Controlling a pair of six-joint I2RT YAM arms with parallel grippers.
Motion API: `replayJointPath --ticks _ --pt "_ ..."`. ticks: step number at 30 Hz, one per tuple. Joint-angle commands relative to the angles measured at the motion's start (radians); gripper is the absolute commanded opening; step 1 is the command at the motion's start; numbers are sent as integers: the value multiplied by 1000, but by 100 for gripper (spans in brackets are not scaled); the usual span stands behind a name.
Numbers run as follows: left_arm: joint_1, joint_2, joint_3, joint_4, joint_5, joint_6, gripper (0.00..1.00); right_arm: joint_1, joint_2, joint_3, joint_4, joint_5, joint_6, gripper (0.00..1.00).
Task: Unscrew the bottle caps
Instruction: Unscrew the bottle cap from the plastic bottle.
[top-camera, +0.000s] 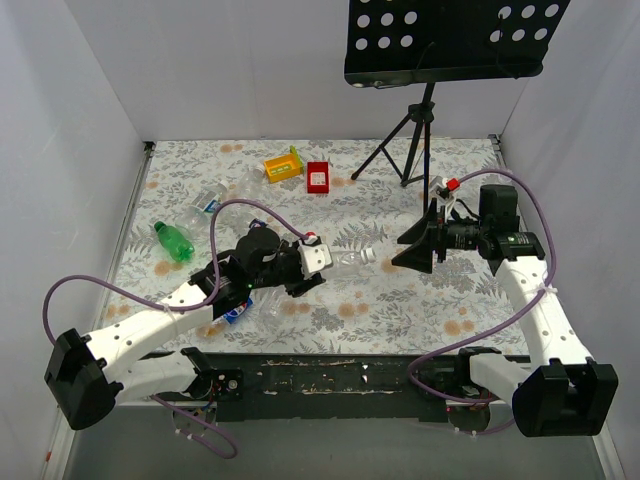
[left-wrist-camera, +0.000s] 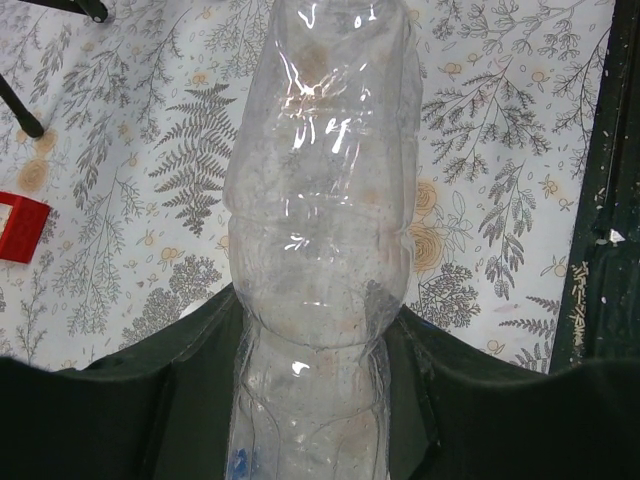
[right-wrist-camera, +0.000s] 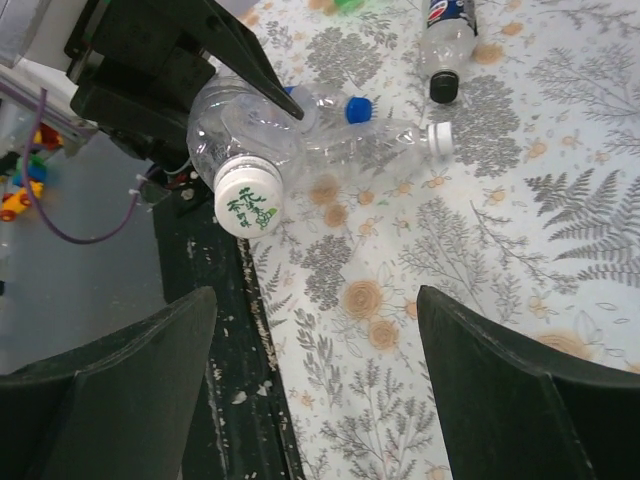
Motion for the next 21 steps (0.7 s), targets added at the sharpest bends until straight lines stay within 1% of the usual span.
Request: replayJointPath --ticks 1,8,21 --pt "-13 -5 -9 46 -31 -2 0 -8 -11 -42 127 -109 121 88" --pt "-21 3 -11 60 -38 -10 0 -8 21 -28 127 -119 130 87" --pt "-30 3 -17 64 -55 -8 0 -8 71 -3 67 -100 106 86"
